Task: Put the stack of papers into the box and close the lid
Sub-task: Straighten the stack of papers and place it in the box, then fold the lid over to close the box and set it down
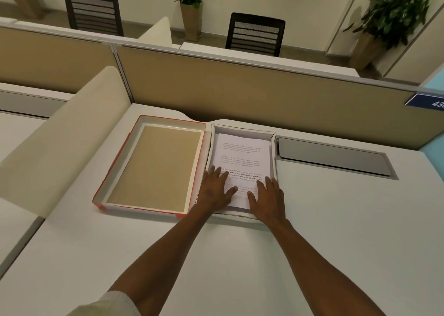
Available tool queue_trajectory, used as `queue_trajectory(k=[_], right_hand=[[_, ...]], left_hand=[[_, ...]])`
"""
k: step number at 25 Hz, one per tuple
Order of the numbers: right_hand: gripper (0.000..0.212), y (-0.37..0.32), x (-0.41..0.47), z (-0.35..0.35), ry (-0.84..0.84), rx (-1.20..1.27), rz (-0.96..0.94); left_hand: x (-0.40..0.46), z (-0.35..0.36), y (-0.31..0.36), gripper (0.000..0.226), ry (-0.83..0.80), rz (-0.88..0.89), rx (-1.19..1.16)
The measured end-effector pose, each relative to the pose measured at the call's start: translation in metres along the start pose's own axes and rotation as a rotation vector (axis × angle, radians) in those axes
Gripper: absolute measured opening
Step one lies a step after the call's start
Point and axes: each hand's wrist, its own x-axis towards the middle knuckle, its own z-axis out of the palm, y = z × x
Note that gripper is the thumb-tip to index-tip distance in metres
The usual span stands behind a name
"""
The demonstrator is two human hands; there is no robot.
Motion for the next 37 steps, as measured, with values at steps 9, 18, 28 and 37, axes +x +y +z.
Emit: queue_trajectory(k=[9,18,28,37], right_hand=[[0.066,-0.113,-0.048,0.011,-0.055,0.271,-0.338],[0.065,-0.138,-0.07,0.048,-0.19,0.064,-0.446],[0.062,-0.143,-0.075,0.046,-0.18,0.023,-0.426],[0.064,-0.149,-0.078,0.047,-0.121,0.053,-0.409]], left_hand=[[-0.059,-0.046,-0.1,0.063,0.312,-0.273,-0.18],[-0.104,-0.075,-0.185,0.084,0.335,-0.551,0.122],[-0.115,-0.087,-0.198,0.097,0.518,-0.675,-0.125],[-0.121,-0.111,-0.222,0.07,0.525,-0.754,-0.423]])
